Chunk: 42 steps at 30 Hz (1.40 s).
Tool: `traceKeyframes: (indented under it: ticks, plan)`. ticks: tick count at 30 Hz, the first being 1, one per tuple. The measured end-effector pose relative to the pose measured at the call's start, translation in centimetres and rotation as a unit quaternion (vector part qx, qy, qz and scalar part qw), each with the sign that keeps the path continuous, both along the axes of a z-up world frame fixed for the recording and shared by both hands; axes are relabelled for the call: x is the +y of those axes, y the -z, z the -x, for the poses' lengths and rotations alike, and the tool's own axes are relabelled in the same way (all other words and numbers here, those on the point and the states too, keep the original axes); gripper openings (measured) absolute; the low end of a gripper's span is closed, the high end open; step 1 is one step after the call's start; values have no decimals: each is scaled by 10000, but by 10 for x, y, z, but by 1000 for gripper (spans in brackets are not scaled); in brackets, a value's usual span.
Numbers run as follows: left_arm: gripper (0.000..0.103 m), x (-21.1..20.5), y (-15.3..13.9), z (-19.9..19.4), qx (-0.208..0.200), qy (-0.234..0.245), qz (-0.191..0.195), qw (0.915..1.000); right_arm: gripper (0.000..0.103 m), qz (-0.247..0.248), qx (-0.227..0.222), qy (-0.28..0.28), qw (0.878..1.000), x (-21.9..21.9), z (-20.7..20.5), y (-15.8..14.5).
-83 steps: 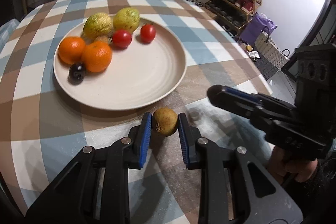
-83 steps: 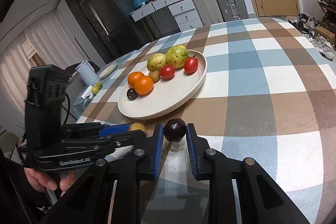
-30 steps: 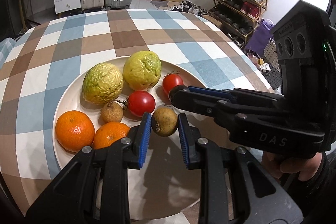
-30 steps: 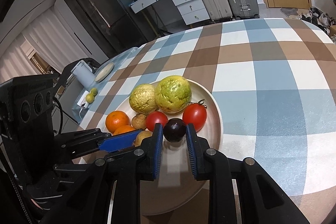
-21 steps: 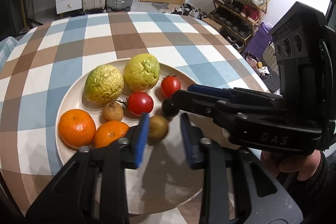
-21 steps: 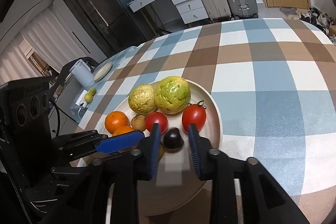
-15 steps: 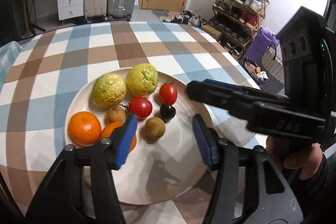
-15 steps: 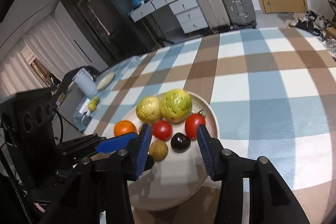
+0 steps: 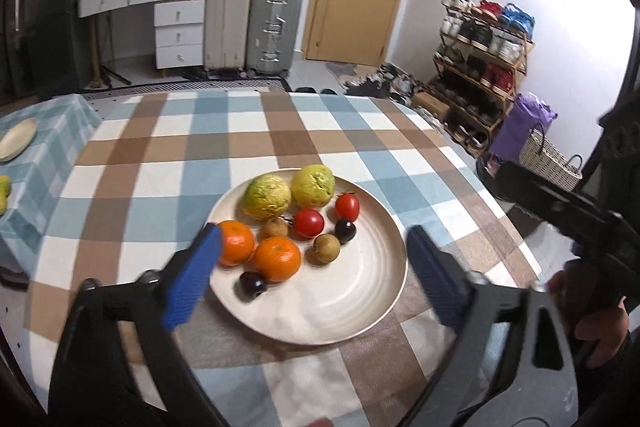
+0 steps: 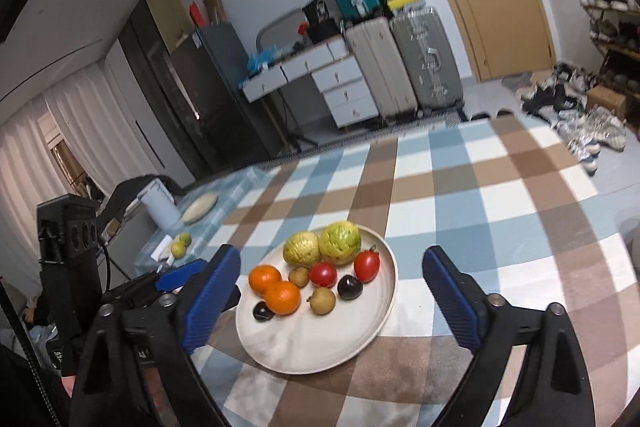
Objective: Organize fruits
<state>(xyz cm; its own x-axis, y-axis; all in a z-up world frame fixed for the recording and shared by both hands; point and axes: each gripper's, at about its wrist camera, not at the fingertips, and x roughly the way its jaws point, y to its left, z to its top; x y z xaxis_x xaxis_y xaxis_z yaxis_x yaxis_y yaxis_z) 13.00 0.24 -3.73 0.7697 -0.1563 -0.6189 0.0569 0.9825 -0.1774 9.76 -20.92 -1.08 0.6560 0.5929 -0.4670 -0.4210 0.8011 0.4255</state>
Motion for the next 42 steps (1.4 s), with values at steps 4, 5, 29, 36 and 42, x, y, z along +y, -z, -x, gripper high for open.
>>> traceKeyframes:
  ticks: [4, 5, 29, 36, 42]
  plan:
    - [102, 6, -15, 23, -318, -131, -15, 9994, 98, -76, -294, 66, 9995, -3, 20, -15]
    - [102, 6, -19, 28, -367, -159, -78, 9992, 99, -81, -337, 76, 9994, -3, 24, -18]
    - [102, 39, -30, 140, -1859, -899, -508, 9771, 103, 286, -1949, 550, 9789, 15, 124, -33]
    - [102, 49, -4, 143, -2021, -935, -637, 9728, 103, 655, -2435, 683, 9653, 22, 144, -20]
    - [102, 51, 13, 133, -2013, -978, -697, 9721, 103, 986, -2357, 858, 9630, 23, 137, -1]
